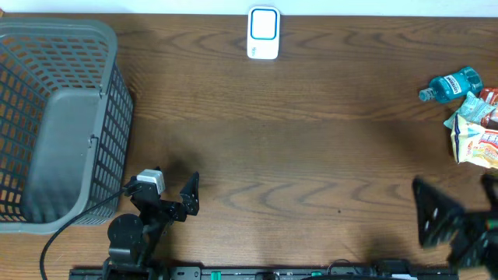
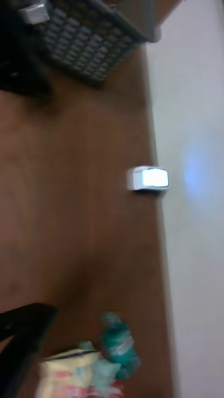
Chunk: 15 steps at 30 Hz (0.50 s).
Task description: Scan the item barcode
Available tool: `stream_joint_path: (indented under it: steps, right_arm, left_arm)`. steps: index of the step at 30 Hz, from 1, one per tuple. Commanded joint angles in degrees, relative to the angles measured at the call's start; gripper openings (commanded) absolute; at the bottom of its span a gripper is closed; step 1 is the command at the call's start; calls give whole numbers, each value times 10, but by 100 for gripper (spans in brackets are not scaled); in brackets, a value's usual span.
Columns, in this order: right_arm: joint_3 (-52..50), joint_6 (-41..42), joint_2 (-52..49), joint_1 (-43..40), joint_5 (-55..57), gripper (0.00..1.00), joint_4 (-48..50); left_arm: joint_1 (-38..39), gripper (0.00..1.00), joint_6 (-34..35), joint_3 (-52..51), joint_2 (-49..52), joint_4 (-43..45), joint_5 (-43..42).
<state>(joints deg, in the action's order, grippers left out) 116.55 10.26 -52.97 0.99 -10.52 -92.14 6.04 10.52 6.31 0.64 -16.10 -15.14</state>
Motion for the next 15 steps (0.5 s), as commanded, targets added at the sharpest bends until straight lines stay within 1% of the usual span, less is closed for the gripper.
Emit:
stream_joint_path:
  steps: [1, 10, 15]
  right_arm:
    - [-3, 4, 16, 3, 0, 99, -47]
    - [-4, 4, 38, -3, 1, 99, -51]
    - [-4, 4, 84, -3, 0, 99, -51]
  left_arm:
    - [-1, 98, 1, -9, -3, -12, -7]
    - [-1, 98, 1, -9, -3, -12, -7]
    - [-1, 98, 1, -9, -3, -12, -7]
